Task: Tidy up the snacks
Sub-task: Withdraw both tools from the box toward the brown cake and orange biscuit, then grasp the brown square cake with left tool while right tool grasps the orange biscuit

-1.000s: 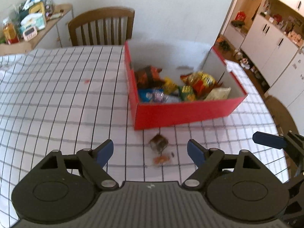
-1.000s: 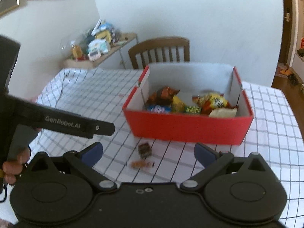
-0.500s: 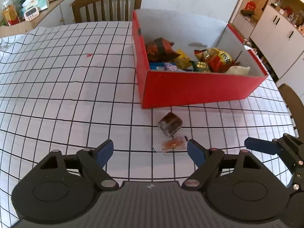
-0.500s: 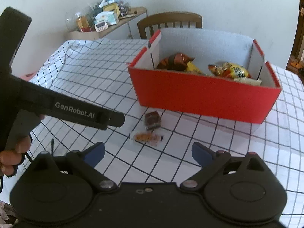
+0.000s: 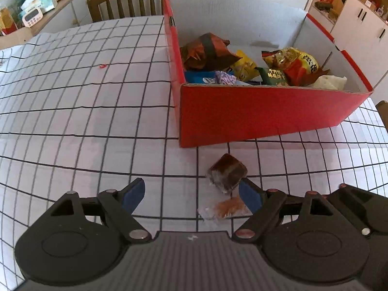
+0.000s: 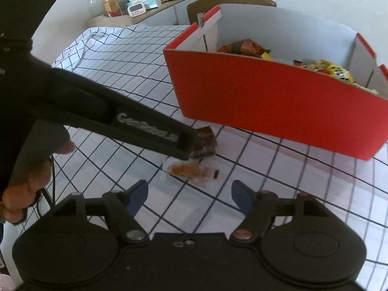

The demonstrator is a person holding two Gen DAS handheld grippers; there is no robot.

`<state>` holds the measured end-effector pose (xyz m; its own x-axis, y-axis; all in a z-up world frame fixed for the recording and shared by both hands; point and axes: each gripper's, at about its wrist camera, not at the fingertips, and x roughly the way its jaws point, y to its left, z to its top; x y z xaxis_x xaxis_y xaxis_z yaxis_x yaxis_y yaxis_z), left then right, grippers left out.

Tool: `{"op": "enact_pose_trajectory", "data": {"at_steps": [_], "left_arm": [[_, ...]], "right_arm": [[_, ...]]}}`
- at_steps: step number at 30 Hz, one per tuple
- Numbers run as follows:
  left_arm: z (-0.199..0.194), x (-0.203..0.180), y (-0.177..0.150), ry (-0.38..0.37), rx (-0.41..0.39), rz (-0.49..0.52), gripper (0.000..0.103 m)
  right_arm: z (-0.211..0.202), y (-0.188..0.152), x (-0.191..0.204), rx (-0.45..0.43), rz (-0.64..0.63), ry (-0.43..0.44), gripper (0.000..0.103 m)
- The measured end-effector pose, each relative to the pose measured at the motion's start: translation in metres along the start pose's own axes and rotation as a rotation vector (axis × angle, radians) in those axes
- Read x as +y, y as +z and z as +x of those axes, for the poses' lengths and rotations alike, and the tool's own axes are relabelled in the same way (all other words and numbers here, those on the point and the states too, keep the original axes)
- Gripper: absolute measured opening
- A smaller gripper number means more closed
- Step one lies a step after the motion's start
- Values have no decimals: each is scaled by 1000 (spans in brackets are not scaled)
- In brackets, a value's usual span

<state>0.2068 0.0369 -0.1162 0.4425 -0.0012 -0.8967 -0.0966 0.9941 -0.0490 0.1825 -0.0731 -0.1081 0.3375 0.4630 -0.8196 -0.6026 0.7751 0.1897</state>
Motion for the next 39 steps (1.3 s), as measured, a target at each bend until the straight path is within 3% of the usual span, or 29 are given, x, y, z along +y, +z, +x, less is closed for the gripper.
{"op": "enact_pose_trajectory", "data": {"at_steps": [4,9,19,27,39], "left_arm": [[10,-4,3,-3,-5,6,85],[18,-12,6,-23,-9,23,76],[27,-18,4,-91,13,58,33],[25,0,-1,-115,15,-6,33],[-9,24,-18,-109,-26,-80,32]], "right_arm": [[12,3,0,10,-23,5,63],[20,3,5,10,-72,-6,60],[22,-3,18,-17,-192,-55,44],[22,-7,37,-5,-242,-80,31],[-11,-22,26,-16,-106,-84,30]]}}
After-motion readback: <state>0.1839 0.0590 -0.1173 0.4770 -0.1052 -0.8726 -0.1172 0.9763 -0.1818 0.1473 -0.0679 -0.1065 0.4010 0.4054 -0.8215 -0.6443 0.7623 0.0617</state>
